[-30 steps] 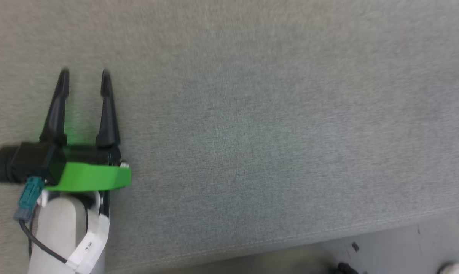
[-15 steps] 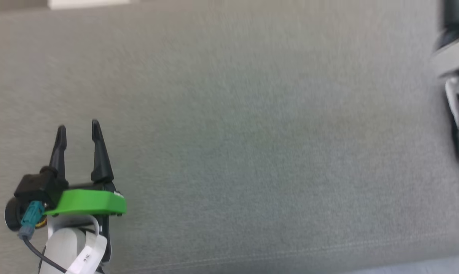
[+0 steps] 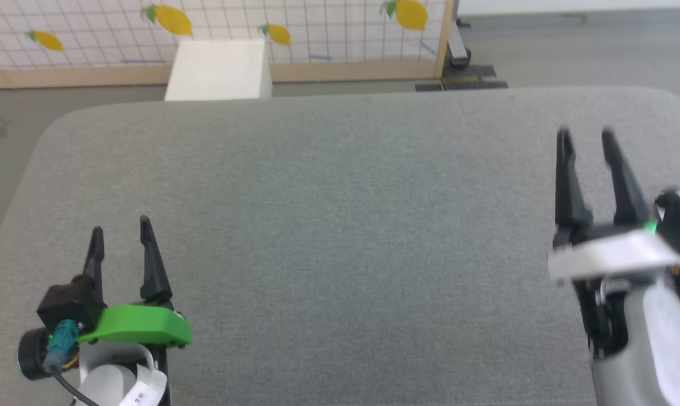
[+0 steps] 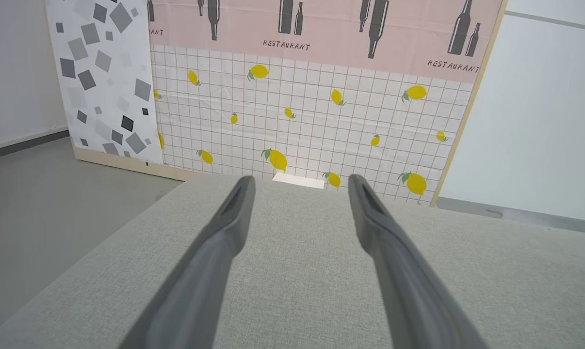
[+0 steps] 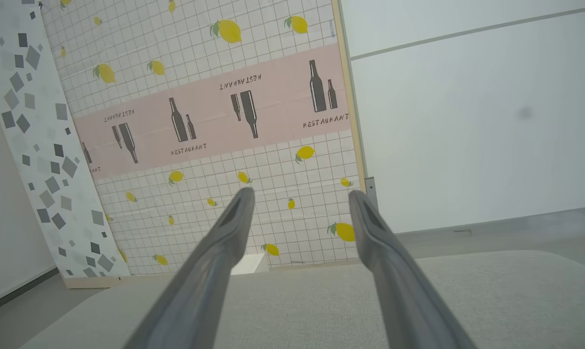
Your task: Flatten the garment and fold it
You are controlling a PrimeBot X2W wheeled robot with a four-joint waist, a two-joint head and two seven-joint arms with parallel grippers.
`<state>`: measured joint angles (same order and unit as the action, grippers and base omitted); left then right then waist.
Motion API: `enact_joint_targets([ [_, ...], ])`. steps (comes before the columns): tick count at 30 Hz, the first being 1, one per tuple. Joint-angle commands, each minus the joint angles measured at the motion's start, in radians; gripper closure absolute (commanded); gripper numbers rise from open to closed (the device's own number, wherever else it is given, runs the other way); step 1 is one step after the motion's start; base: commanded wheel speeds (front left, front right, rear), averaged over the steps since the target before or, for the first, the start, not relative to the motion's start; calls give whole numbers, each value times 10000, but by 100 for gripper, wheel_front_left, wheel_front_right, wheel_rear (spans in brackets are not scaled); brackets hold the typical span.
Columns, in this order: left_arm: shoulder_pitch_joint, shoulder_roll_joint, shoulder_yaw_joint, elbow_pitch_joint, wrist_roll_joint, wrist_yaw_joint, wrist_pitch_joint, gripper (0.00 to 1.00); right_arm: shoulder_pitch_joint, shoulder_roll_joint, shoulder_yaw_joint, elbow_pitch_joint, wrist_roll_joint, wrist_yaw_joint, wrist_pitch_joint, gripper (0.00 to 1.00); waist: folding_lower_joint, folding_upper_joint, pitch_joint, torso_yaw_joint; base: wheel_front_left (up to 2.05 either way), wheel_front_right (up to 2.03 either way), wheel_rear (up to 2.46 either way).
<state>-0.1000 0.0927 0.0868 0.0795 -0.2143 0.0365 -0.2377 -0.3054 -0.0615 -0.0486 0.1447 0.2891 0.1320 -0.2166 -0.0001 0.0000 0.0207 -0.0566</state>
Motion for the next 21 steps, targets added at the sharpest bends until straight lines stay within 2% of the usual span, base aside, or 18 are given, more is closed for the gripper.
enact_joint_targets([
  [1,181,-65,-42,80,-26,74,12,0,493,65,-138,-22,-105,-13,-106,0,1,0,-409,332,0,0,0],
  [10,521,-213,-665,551,15,27,-73,0,2452,109,-398,165,34,-13,-284,0,1,0,-557,251,0,0,0],
  [21,765,-251,-1488,1687,225,-270,-134,0,2796,111,-501,444,-400,-13,-285,0,1,0,-441,152,0,0,0],
])
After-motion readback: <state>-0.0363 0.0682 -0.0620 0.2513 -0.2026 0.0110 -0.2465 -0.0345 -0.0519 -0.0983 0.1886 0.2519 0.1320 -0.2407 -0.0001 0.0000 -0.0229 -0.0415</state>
